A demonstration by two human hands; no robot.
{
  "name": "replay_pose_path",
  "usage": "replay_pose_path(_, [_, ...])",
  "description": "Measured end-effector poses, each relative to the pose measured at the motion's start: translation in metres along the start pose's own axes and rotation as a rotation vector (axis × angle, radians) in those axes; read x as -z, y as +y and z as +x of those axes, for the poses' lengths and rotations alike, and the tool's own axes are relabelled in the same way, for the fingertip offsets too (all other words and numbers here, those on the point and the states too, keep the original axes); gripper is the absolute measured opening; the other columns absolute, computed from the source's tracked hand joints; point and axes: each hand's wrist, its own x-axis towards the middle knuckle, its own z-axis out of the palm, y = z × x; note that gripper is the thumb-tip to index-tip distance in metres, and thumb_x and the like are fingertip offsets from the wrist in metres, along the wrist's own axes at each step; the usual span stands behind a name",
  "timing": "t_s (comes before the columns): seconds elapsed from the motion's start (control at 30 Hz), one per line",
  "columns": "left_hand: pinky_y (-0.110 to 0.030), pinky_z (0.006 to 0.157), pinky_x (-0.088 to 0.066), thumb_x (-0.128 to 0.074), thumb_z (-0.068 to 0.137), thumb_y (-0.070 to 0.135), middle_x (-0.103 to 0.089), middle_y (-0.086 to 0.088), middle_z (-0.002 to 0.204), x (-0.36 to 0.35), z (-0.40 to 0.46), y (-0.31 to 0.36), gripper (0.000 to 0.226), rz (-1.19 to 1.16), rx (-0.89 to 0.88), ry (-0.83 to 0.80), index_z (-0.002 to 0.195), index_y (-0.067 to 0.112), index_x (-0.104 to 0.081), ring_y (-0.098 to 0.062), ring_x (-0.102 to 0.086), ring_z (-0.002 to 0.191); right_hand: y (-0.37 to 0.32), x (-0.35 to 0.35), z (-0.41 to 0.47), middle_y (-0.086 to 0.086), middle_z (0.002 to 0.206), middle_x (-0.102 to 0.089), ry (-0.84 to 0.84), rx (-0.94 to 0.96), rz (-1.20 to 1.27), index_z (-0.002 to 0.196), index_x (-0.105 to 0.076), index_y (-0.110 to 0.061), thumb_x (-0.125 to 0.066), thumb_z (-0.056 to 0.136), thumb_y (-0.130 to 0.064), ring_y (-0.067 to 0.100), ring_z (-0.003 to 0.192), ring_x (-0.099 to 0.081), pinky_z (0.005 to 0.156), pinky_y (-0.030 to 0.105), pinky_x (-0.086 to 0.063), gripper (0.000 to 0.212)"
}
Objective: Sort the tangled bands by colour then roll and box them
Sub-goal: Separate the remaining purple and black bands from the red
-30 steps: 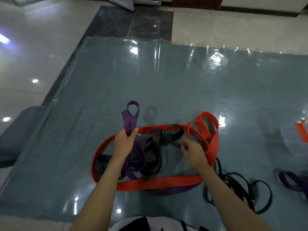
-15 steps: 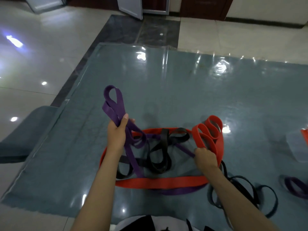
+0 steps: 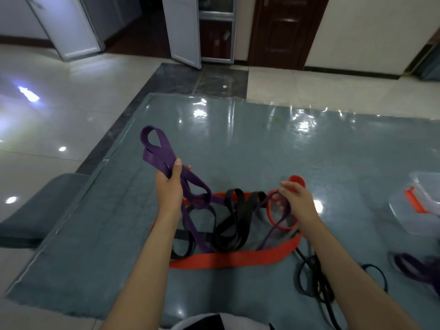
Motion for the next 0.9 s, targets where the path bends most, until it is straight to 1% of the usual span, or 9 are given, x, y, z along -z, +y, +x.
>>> replay_pose_path(0.1, [-0.045,0.103,-0.057,-0.059,0.107,0.038,-0.081,0.005,0.106,0.001,-0.004,0.009,0.03,0.004,-0.033,-0.031,0.131,0.02,-0.061,-0.011,-0.076,0.105,-0.016,-0.004,-0.017,0.012,0.08,-0.079,-0.052,-0.08,0.311,0.129,-0.059,0.0,-0.051,0.106,0.002,0.018,0.06,-0.075,0.057,0.028,-0.063,0.025])
replay_pose_path(0.2, [-0.045,0.109,-0.054,-0.056,0.109,0.035,-0.08,0.009,0.114,0.0,-0.006,0.017,0.025,0.002,-0.067,-0.089,0.131,0.024,-0.059,-0.011,-0.073,0.114,-0.024,-0.007,-0.03,0.02,0.113,-0.076,-0.149,-0.115,0.528,0.137,-0.056,-0.008,-0.046,0.107,-0.002,0.03,0.094,-0.079,0.074,0.043,-0.066,0.032])
replay_pose_path(0.3, [-0.049,0.113,-0.05,-0.053,0.111,0.033,-0.079,0.008,0.119,-0.007,-0.011,0.025,0.02,-0.006,-0.074,-0.152,0.129,0.03,-0.057,-0.015,-0.071,0.12,-0.03,-0.01,-0.041,0.014,0.138,-0.068,-0.248,-0.122,0.6,0.149,-0.051,-0.017,-0.045,0.108,-0.01,0.036,0.12,-0.071,0.098,0.059,-0.057,0.042])
replay_pose_path(0.37, [-0.05,0.113,-0.05,-0.051,0.111,0.032,-0.079,0.005,0.119,-0.011,-0.014,0.031,0.02,-0.02,-0.079,-0.169,0.131,0.03,-0.056,-0.019,-0.071,0.12,-0.036,-0.015,-0.046,0.011,0.145,-0.064,-0.271,-0.122,0.582,0.153,-0.049,-0.017,-0.044,0.109,-0.013,0.036,0.124,-0.069,0.098,0.056,-0.058,0.044])
replay_pose_path(0.47, [-0.046,0.111,-0.052,-0.049,0.112,0.032,-0.079,0.003,0.118,-0.02,-0.019,0.035,0.021,-0.069,-0.053,-0.203,0.133,0.037,-0.052,-0.019,-0.072,0.117,-0.042,-0.019,-0.051,0.02,0.148,-0.059,-0.28,-0.142,0.635,0.151,-0.051,-0.01,-0.044,0.11,-0.019,0.035,0.122,-0.07,0.088,0.044,-0.064,0.043])
replay_pose_path(0.53, [-0.043,0.11,-0.053,-0.049,0.112,0.03,-0.08,0.003,0.117,-0.03,-0.026,0.031,0.028,-0.055,-0.029,-0.245,0.14,0.031,-0.051,-0.017,-0.073,0.116,-0.044,-0.021,-0.055,0.025,0.148,-0.058,-0.3,-0.131,0.669,0.15,-0.052,-0.009,-0.049,0.107,-0.023,0.036,0.123,-0.069,0.093,0.045,-0.063,0.045])
replay_pose_path(0.7, [-0.056,0.109,-0.052,-0.057,0.109,0.024,-0.074,-0.011,0.129,-0.059,-0.061,0.004,0.038,0.112,0.017,-0.389,0.146,0.013,-0.055,-0.028,-0.07,0.12,-0.036,-0.04,-0.064,0.007,0.133,-0.072,-0.416,-0.033,0.257,0.146,-0.053,-0.041,-0.078,0.084,-0.044,0.023,0.119,-0.072,0.101,0.045,-0.056,0.067])
replay_pose_path(0.8, [-0.051,0.102,-0.056,-0.056,0.11,0.021,-0.075,-0.012,0.118,-0.066,-0.08,-0.012,0.024,0.316,-0.127,-0.574,0.128,0.01,-0.066,-0.029,-0.072,0.112,-0.029,-0.052,-0.07,-0.004,0.137,-0.071,-0.456,-0.015,0.169,0.157,-0.034,-0.046,-0.091,0.075,-0.051,0.014,0.129,-0.066,0.109,0.038,-0.05,0.1])
replay_pose_path(0.9, [-0.037,0.096,-0.056,-0.056,0.108,0.022,-0.065,-0.005,0.121,-0.072,-0.095,-0.02,0.023,0.605,-0.266,-0.665,0.127,0.018,-0.066,-0.022,-0.067,0.111,-0.021,-0.062,-0.074,-0.004,0.132,-0.073,-0.379,0.051,0.051,0.148,-0.05,-0.032,-0.095,0.071,-0.047,0.013,0.127,-0.067,0.107,0.033,-0.052,0.09])
